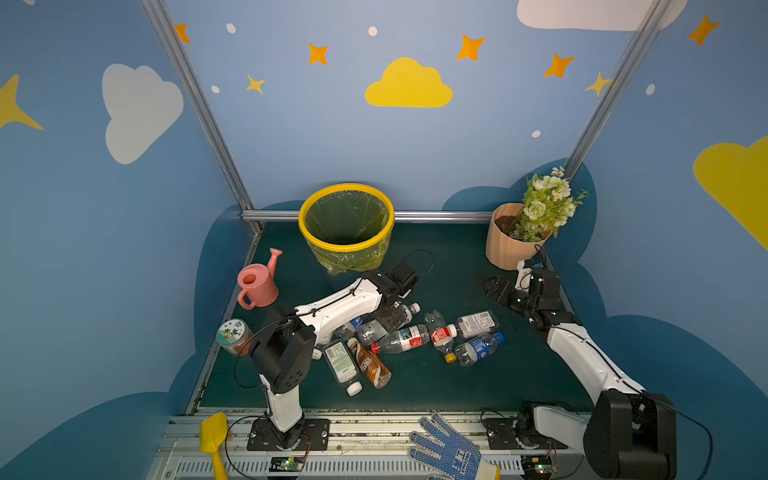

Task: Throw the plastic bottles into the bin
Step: 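Draw the right gripper back while the left gripper reaches to the oolong tea bottle, then close the left gripper on the white-labelled oolong tea bottle and lift it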

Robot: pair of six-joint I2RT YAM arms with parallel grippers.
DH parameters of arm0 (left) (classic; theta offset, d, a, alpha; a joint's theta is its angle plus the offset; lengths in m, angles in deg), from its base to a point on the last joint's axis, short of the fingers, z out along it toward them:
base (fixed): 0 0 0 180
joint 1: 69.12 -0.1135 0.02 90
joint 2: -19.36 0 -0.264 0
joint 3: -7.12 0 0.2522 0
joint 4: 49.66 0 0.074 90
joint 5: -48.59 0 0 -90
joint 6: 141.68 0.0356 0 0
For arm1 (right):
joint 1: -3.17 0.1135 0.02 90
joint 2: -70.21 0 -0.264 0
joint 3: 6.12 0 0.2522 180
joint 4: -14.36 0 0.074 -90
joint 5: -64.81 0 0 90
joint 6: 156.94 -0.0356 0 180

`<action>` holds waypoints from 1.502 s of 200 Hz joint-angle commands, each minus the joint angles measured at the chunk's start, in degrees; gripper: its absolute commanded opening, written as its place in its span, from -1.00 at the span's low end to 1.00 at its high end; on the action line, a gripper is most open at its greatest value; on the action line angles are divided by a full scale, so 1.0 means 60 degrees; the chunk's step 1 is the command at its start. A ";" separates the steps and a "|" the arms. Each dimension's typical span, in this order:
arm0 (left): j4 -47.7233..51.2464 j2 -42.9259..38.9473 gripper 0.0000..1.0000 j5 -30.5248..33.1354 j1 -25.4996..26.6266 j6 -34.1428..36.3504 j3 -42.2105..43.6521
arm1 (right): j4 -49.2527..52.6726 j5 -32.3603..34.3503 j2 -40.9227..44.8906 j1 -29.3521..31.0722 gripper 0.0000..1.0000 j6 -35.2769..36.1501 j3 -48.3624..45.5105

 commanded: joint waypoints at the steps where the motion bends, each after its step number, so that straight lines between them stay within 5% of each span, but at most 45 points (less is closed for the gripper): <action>1: 0.0648 0.0458 0.59 -0.0297 -0.0003 0.0469 -0.0438 | -0.0207 -0.0292 0.0153 -0.0140 0.93 -0.0149 -0.0117; 21: 0.0680 0.0757 0.45 -0.0348 -0.0013 0.0535 -0.0587 | -0.0236 -0.0380 0.0169 -0.0232 0.93 -0.0166 -0.0154; 266: 0.0761 0.2027 0.39 -0.1579 -0.0418 0.1035 -0.0973 | -0.0456 -0.0882 0.0305 -0.0909 0.94 -0.0402 -0.0769; 300: 0.0710 0.2061 0.19 -0.1579 -0.0427 0.1049 -0.1014 | -0.0459 -0.0909 0.0316 -0.0942 0.94 -0.0417 -0.0789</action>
